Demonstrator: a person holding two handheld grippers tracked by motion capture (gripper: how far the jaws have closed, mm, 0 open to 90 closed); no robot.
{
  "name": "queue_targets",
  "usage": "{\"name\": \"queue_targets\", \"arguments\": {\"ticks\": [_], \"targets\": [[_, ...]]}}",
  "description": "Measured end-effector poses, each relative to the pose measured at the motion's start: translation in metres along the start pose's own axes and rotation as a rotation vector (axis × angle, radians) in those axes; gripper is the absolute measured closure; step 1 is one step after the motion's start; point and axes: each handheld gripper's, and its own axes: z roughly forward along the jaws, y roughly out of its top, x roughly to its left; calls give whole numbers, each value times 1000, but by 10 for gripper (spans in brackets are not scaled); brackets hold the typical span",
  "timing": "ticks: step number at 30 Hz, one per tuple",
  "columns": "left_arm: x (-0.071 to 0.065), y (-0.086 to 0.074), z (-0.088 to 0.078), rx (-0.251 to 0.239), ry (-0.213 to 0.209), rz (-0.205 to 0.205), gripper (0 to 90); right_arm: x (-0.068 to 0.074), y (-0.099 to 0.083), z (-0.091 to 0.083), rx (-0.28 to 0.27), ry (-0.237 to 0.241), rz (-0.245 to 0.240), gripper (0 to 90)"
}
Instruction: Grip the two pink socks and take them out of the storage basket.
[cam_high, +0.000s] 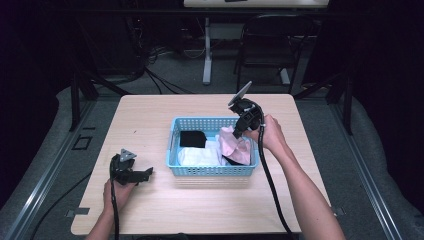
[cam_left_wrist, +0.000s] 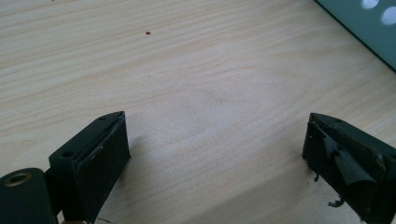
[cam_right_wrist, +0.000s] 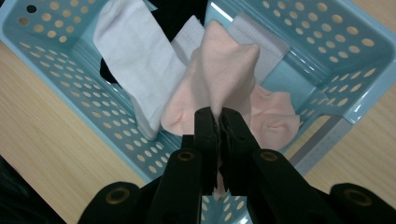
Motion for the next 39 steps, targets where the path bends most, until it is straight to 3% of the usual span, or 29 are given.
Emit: {"name": "queue_targets", "arguments": {"ticks": [26,39], "targets": [[0,0,0,-2,0,-2,71,5,2,-48,-13,-43,-24,856],[0,0,0,-2,1,-2,71,-11,-17,-79,-49,-66,5,856]]}}
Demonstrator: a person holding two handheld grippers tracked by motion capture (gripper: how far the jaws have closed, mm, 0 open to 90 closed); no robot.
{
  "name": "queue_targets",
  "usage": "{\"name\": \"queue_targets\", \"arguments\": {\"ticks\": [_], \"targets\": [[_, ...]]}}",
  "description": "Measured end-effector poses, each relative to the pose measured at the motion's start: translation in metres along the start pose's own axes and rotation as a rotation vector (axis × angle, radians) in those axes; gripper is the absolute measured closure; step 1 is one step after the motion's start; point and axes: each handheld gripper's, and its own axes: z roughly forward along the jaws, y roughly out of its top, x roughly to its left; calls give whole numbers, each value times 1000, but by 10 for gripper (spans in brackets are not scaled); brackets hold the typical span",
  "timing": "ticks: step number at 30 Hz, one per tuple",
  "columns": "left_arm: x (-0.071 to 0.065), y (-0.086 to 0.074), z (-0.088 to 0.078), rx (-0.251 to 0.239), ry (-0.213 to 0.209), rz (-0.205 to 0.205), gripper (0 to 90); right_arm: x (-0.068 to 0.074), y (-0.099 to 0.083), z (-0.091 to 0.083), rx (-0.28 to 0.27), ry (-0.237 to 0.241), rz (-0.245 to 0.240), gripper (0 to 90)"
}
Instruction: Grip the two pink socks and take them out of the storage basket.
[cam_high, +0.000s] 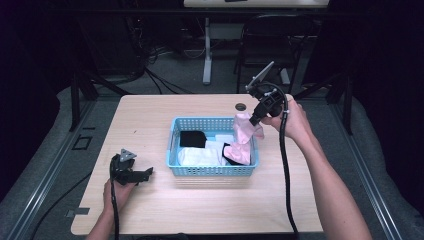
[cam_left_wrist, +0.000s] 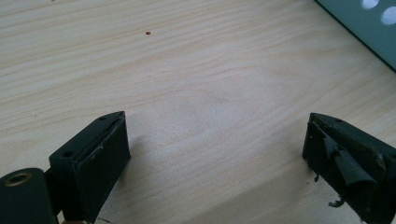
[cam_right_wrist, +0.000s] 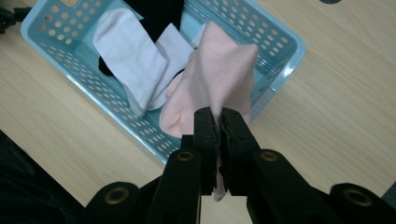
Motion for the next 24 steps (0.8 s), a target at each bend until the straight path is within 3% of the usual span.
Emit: {"name": "queue_targets", "arguments": {"ticks": [24], "targets": [[0,0,0,0,1,1,72,-53,-46,-31,-5,-63,111,856]]}}
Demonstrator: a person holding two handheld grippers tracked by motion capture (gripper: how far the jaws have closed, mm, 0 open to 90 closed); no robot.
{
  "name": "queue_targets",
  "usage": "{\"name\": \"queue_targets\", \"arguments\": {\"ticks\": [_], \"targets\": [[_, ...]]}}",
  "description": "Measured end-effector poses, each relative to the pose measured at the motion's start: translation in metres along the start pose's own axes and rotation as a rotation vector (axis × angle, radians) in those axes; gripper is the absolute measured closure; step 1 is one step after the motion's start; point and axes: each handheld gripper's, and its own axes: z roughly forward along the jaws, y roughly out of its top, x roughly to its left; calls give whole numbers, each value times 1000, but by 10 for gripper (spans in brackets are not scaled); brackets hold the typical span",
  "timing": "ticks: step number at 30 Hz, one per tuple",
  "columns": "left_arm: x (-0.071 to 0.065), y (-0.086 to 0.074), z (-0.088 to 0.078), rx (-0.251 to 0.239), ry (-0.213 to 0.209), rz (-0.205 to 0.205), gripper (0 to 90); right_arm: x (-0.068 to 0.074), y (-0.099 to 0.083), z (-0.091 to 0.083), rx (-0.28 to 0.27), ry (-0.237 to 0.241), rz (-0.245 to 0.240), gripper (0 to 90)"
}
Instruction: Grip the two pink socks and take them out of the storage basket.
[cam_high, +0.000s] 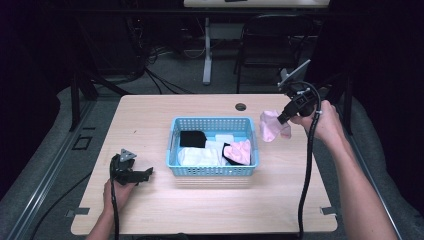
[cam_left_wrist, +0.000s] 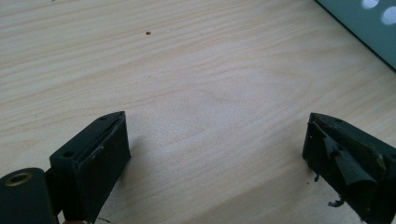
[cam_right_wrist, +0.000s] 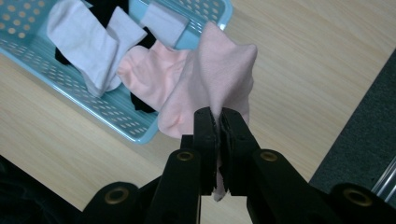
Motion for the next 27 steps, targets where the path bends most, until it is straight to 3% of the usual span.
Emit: {"name": "queue_targets", "arguments": {"ticks": [9,15,20,22,25,27], "targets": [[0,0,0,0,0,0,72,-24,-17,9,16,-25,66,856],[0,0,0,0,0,0,72,-37,-28,30,47,-44,93,856],[0,0,0,0,0,0,72,-44,-38,56,84,-41,107,856],[0,0,0,0,0,-1,72,-46,-45,75,95,-31,127,856],[0,0,0,0,0,0,72,-47,-48,85,108,-26,132,857],[0,0,0,0,0,0,72,-48,-53,103,126,-22,140,857]]}}
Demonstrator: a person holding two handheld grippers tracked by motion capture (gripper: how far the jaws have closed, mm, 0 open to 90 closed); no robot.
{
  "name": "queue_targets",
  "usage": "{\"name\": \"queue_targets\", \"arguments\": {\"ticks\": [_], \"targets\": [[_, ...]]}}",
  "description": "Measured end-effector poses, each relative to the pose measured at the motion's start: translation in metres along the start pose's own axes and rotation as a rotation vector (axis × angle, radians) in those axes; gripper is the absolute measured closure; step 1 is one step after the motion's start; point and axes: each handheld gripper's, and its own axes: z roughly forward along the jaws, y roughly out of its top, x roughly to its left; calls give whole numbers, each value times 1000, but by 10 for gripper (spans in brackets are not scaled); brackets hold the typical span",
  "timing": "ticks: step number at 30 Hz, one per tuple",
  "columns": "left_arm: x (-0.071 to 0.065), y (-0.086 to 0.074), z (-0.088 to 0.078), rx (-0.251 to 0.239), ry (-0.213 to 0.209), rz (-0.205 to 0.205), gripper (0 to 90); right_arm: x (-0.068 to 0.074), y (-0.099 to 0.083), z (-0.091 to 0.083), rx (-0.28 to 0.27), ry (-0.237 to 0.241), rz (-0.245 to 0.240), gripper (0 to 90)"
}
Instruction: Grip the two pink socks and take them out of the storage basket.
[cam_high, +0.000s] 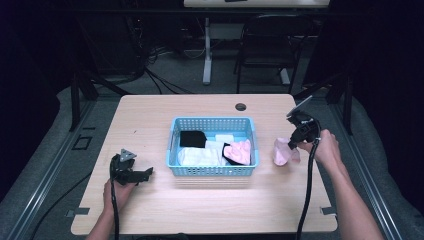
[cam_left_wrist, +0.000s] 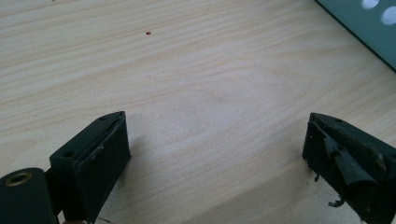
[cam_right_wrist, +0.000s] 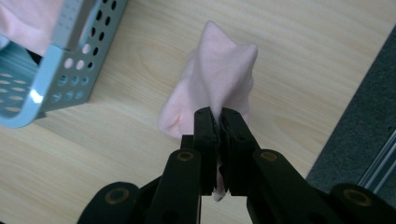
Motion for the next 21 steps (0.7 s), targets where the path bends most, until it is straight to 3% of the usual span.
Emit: {"name": "queue_targets", "arguments": {"ticks": [1,5,13,14,15,16,17,19,20,21], "targets": [[0,0,0,0,0,0,72,0,0,0,0,0,0,857],[0,0,0,0,0,0,72,-1,-3,26,30,7,14,855],[0,0,0,0,0,0,72,0,-6,50,61,28,22,827],[0,0,0,0,0,0,72,0,-6,53,71,28,22,799],[0,0,0,0,0,0,72,0,-7,56,70,25,30,682],[0,0,0,0,0,0,72,0,-7,56,70,25,30,682],[0,0,0,2,0,3,72,-1,-8,53,55,25,30,564],[0,0,0,2,0,3,72,-1,-8,46,26,27,31,436],[0,0,0,2,0,3,72,-1,-8,46,26,27,31,436],[0,0,0,2,0,3,72,1,-8,34,-11,41,21,313]]}}
